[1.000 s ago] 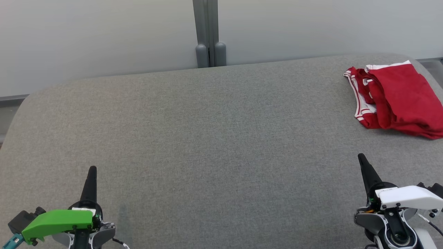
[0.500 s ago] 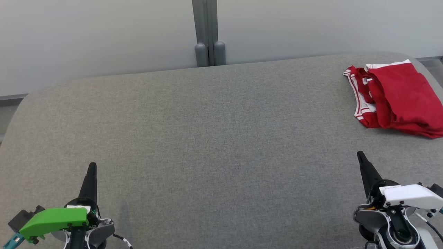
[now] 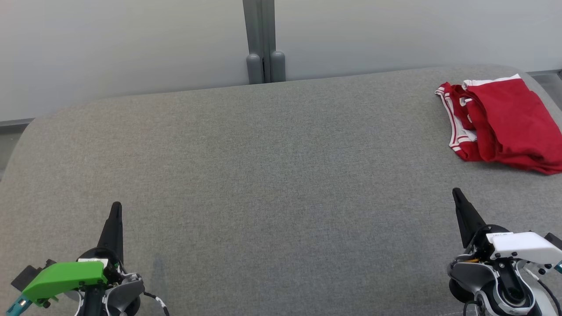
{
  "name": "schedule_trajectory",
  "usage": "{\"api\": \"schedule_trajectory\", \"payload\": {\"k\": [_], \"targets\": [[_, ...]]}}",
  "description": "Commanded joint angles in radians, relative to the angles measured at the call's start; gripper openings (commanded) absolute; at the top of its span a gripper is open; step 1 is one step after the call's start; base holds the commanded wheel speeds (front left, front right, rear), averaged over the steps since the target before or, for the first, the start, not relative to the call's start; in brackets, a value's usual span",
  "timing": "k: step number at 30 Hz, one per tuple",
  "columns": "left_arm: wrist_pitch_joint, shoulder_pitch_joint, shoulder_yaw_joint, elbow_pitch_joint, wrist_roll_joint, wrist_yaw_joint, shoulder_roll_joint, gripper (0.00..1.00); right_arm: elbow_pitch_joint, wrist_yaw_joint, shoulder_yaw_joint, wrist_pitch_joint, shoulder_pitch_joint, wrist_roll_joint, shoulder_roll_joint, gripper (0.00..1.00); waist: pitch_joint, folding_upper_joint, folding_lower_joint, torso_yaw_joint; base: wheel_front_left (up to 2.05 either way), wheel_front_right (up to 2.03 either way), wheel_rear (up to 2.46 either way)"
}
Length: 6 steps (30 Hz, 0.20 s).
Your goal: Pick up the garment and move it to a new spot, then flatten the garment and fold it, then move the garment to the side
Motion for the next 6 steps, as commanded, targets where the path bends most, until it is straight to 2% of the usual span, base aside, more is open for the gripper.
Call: {"api": "schedule_trajectory", "payload": {"k": [1,6], "targets": [[0.006,-0.015,0.004,-0.005,-0.019,0.0,-0.001,0.0,0.003,0.0,-0.004,0.006,-0.008,0.018,0.001,0.0,0.0,0.0,0.0,0.0,0.0,0.0,0.0],[0.005,-0.014,0.004,-0.004,-0.015,0.0,-0.001,0.0,0.003,0.0,-0.003,0.006,-0.007,0.014,0.001,0.0,0.0,0.0,0.0,0.0,0.0,0.0,0.0]]}}
